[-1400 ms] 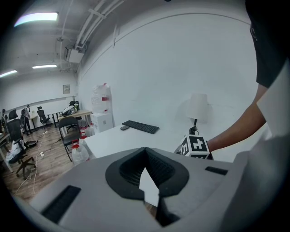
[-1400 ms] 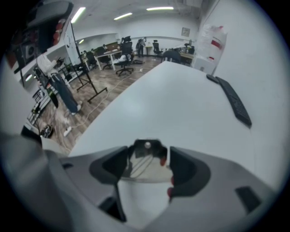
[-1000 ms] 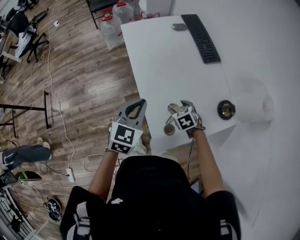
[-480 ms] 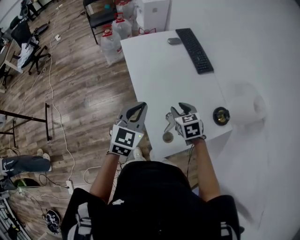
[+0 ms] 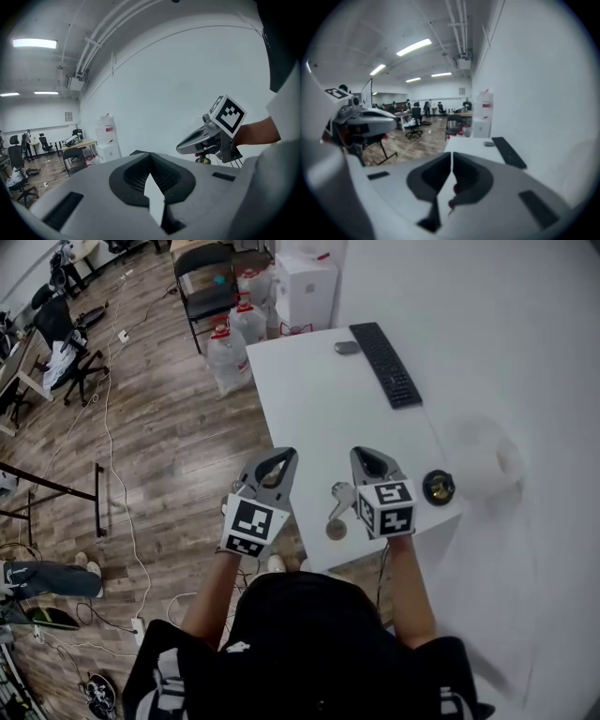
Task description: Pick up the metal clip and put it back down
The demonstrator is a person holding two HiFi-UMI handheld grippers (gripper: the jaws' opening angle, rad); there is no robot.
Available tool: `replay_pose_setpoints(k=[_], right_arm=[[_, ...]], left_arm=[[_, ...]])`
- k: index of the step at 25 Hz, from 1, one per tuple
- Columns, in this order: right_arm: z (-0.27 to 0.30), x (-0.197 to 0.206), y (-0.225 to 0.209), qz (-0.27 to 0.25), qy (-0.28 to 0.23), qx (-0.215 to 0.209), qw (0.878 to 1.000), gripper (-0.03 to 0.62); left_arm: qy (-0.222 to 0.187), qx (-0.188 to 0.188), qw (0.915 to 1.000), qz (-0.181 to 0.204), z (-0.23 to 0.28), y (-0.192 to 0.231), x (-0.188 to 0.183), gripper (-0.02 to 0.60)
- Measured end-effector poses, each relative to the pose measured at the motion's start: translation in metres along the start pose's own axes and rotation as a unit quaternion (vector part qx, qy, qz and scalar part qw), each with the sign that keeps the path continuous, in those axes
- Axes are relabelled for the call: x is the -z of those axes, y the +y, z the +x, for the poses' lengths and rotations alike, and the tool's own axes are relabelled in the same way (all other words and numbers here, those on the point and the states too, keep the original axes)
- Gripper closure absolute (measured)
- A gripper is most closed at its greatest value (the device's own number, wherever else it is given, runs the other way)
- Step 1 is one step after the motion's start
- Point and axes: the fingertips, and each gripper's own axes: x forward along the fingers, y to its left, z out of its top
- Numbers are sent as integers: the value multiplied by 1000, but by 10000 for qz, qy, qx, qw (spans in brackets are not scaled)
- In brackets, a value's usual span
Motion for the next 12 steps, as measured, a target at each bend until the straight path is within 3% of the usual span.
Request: replay_pose_setpoints(k=[6, 12], right_arm=[[-25, -46, 10, -444, -672, 194, 9966, 560], [-43, -78, 11, -494, -1161, 347, 9914, 560]], left_arm=[[-346, -72, 9993, 130, -10, 5, -31, 557], [-620, -153, 9978, 190, -20, 9, -53, 557]])
